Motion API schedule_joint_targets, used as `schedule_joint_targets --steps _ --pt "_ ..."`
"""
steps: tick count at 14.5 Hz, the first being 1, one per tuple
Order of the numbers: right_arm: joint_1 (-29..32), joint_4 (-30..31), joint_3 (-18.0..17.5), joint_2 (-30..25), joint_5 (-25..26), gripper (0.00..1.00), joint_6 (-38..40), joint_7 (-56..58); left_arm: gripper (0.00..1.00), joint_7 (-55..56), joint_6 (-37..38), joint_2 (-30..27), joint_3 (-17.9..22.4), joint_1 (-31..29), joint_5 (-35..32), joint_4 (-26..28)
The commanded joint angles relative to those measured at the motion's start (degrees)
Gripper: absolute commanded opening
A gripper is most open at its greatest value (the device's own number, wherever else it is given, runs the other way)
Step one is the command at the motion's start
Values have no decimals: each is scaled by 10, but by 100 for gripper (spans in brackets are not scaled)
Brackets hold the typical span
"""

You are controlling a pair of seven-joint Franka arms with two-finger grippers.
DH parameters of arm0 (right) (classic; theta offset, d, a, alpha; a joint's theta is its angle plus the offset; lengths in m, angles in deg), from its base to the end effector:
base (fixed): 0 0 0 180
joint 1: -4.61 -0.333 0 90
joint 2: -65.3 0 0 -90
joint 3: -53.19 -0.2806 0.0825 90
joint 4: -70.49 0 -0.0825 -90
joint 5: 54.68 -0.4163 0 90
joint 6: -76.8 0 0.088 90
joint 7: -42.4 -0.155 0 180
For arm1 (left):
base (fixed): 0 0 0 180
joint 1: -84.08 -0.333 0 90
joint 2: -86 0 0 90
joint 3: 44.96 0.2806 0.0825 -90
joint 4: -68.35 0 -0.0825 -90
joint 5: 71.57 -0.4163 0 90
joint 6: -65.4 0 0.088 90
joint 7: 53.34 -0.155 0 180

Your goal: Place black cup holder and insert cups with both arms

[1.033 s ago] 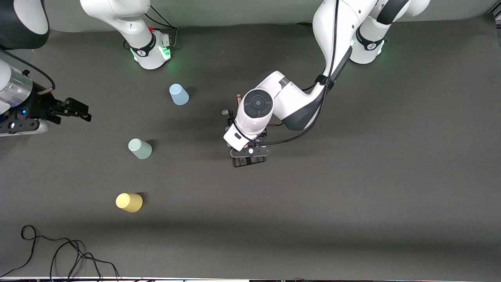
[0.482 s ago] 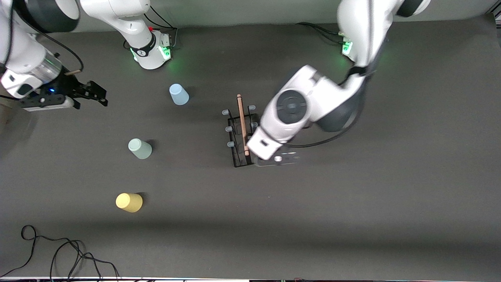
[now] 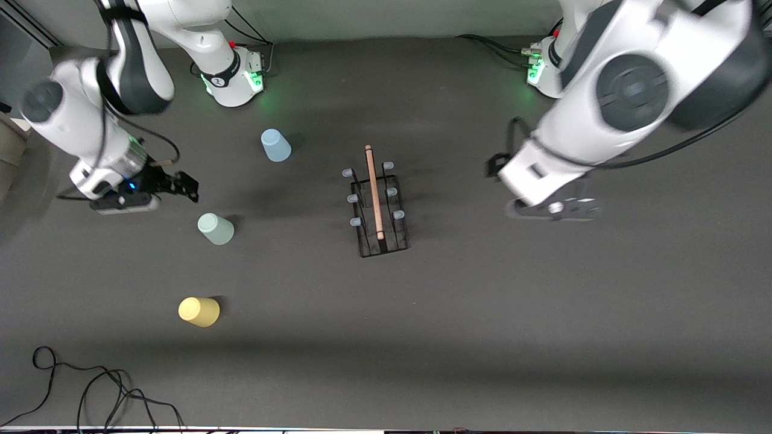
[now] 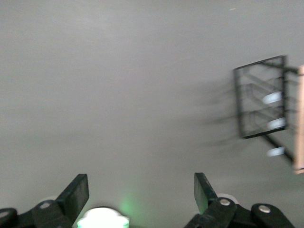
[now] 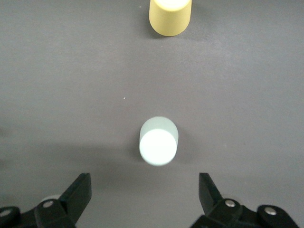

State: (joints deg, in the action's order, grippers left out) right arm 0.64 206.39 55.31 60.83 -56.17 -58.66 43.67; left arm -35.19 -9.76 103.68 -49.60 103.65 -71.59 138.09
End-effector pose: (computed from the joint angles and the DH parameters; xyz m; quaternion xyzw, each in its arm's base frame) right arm 0.5255 0.0184 0.2571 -0.9992 -0.0183 -0.0351 0.0111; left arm 0.5763 -0.2518 0.5068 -0.9929 0.0519 0.1035 0.0270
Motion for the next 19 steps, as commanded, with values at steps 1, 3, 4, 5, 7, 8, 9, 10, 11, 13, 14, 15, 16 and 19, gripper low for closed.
schedule_joint_targets --steps 1,3,4,5,7,8,9,10,11,13,14,15,16,19 --pt "-5 13 3 64 -10 100 -87 -9 99 -98 2 -83 -3 -53 -25 92" --pt "-5 28 3 95 -10 100 -140 -8 99 -134 -9 -130 -3 -103 -24 147" --pt "-5 37 3 108 -10 100 -163 -8 99 -137 -18 -149 -3 -123 -24 174" --pt "-6 48 3 117 -10 100 -182 -8 98 -137 -39 -165 -3 -141 -24 204" --pt "-5 55 3 136 -10 100 -196 -8 98 -138 -96 -188 -3 -167 -25 268" --pt "-5 55 3 145 -10 100 -197 -8 98 -138 -117 -194 -2 -175 -25 288" --pt "-5 55 3 149 -10 100 -196 -9 98 -138 -119 -195 -2 -184 -25 289" --pt "-5 55 3 151 -10 97 -193 -8 99 -144 -116 -195 -2 -190 -25 285" --pt "-5 54 3 151 -10 75 -190 -8 99 -162 -115 -196 0 -191 -25 285" --pt "-5 53 3 152 -10 47 -188 -6 100 -174 -118 -193 9 -191 -25 276" --pt "-4 51 3 151 -10 37 -188 -5 100 -174 -119 -189 9 -190 -25 272" --pt "-4 48 3 147 -10 32 -186 -5 100 -174 -115 -188 9 -190 -25 267" --pt "-4 46 3 138 -10 32 -181 -7 100 -174 -113 -188 10 -191 -25 267" --pt "-6 -10 1 79 -10 32 -64 -10 100 -173 -113 -188 9 -190 -24 268"
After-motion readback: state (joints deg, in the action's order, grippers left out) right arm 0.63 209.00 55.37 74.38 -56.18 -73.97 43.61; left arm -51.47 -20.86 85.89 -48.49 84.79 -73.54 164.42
